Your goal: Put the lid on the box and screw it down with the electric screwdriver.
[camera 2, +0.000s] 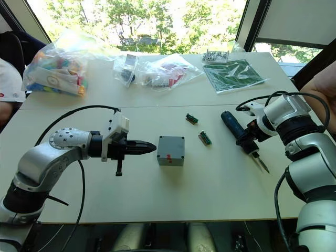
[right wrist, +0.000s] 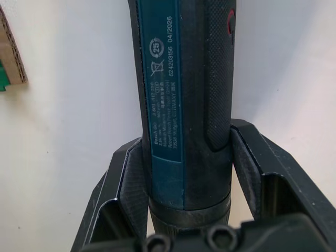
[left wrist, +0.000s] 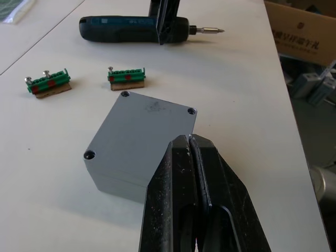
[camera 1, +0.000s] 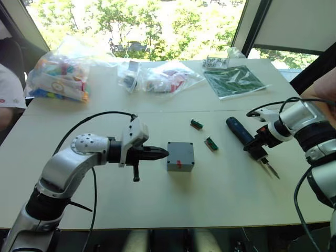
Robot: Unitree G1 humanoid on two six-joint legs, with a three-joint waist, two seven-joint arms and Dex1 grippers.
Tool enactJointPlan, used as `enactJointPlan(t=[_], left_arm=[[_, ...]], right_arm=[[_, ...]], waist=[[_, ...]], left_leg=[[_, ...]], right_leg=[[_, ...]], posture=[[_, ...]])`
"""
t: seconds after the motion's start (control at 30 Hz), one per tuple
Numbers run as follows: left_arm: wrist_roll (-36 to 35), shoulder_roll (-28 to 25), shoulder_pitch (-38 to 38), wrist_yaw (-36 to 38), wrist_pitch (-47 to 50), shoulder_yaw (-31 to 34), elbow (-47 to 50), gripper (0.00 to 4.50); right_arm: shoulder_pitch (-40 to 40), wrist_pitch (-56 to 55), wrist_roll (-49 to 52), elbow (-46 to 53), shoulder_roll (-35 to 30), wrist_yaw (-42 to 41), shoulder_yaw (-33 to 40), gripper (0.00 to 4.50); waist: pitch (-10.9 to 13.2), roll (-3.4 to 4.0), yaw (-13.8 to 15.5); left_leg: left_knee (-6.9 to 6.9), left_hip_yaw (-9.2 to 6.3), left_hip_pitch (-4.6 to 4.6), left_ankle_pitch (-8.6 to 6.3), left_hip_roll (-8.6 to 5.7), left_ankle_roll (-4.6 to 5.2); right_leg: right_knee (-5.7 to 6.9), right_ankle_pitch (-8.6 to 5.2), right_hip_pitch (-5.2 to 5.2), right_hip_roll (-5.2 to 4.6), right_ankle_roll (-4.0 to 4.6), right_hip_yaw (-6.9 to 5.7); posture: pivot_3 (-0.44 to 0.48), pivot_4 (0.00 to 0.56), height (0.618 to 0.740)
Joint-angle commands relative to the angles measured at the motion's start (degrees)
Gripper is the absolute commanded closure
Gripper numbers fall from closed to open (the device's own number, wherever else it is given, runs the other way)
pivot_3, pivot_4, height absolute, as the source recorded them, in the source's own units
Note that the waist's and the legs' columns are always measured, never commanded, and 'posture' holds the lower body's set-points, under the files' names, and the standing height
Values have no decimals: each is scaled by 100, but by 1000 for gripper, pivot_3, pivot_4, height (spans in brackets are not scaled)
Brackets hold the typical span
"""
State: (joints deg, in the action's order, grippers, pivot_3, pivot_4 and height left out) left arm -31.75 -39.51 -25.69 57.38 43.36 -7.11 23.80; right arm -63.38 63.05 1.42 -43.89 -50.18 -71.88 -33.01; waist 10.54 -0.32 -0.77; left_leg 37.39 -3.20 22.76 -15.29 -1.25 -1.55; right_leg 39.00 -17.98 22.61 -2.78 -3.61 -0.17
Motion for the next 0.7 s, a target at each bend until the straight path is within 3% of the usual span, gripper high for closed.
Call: enactJointPlan(t=[0.03,0.1,0.17,0.3,0.37,0.47,0.57,0.7], left_arm=[[33,-153,-154,254,-226,112,-379,4500],[55,-168,-345,419,-244,31,-672,4500],[64,-189,-527,586,-274,-39,-890,4500],[166,-187,-906,953,-363,-245,-1290,4500],[234,-121,-1091,1051,-389,-363,-1462,4500],[285,0,-1315,1130,-394,-455,-1670,4500],[377,225,-1566,1189,-417,-617,-1876,4500],[638,491,-1756,1316,-657,-893,-2186,4500]], right_arm=[[-851,-135,420,-344,159,1043,1647,2592],[-1070,34,1035,231,175,1443,2961,2592],[-733,382,1629,1364,361,1760,4156,2592],[569,-122,2442,4417,1760,3114,6180,2592],[1035,-291,2426,5441,2482,3945,6512,2592],[1637,-357,2804,6666,3273,4491,6535,2592],[2400,-553,3136,7828,3995,4861,6189,2592],[3171,-1135,2916,8453,4564,5305,5434,2592]], waist=[[5,7,-26],[29,48,-37],[34,50,-12],[22,28,6],[21,27,9],[23,29,27],[24,31,34],[24,31,-23]], left_leg=[[-1,3,-1,0,0,0],[-2,14,15,7,0,-13],[-3,18,69,21,-1,-34],[-39,5,89,40,21,-67],[-34,-6,90,38,33,-64],[-14,-3,91,36,1,-59],[1,0,91,46,-19,-34],[-4,-3,86,46,-16,-33]], right_leg=[[0,0,1,0,0,1],[11,5,27,-2,2,6],[34,6,96,1,1,10],[15,5,114,25,2,2],[13,5,97,34,2,-3],[22,9,95,1,-6,2],[25,29,90,-7,-27,8],[23,29,90,4,-27,11]], posture=[[0,150,740],[0,150,740],[0,150,740],[0,150,740],[0,150,740],[0,150,740],[0,150,740],[0,150,740]])
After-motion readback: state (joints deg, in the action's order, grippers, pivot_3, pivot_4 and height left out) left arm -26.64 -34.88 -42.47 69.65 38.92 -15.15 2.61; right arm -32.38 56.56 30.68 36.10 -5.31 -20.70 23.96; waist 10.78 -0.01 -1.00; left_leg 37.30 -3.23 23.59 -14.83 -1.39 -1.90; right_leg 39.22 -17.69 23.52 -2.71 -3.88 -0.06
